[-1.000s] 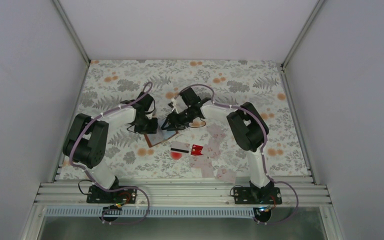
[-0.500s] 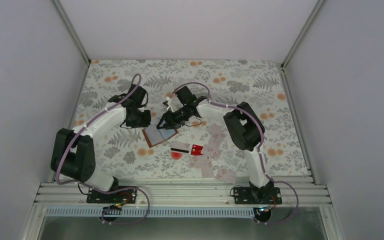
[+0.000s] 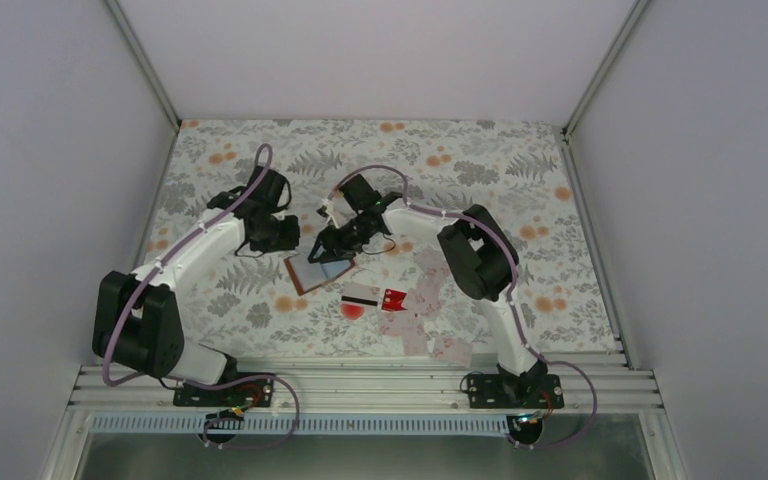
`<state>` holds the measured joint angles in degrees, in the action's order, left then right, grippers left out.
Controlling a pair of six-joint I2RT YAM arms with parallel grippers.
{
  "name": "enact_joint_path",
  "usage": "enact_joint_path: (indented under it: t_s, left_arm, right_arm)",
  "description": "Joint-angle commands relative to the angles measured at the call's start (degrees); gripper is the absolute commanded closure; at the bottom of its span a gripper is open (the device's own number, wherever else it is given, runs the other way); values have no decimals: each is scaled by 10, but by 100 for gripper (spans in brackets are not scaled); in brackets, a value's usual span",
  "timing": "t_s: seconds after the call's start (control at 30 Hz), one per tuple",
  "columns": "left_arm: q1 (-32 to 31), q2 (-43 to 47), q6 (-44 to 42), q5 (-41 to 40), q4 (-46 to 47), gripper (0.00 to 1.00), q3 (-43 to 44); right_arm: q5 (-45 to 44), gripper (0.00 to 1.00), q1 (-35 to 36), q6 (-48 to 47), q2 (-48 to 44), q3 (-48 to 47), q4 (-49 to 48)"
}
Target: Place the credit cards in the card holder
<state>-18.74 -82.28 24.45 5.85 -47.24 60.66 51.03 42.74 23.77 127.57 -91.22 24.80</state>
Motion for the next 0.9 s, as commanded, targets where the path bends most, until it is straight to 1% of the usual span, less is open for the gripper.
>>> enact_joint_path:
  t_s: [0.0,0.07,0.17,0.33,0.5,0.63,0.73,0.87]
  left_arm:
    - [2,-16,-7,48,36,77,-22]
    - [2,-29,-10,52,47,77,-29]
    - [2,-46,-15,62,59,80,-32]
    - [2,-75,-23,93,84,80,-35]
    - [-1,-105,-29,106,93,81,-20]
    - [-7,-116,-29,105,83,81,-1]
    - [-29,-107,-44,101,76,81,24]
    - [-59,-108,-59,65,65,80,46]
  right_arm:
    - [-96,57,0,-26,-21,-10,61]
    - [-125,57,-5,-29,-32,-2,75]
    - [-157,58,-10,-31,-50,7,82]
    - [-166,58,-18,-37,-70,18,84]
    - [-169,58,-28,-50,-89,31,93]
    - [-180,58,-32,-73,-113,38,117]
    - [-206,58,-32,-93,-144,58,134]
    - [-281,57,-37,-98,-212,121,148]
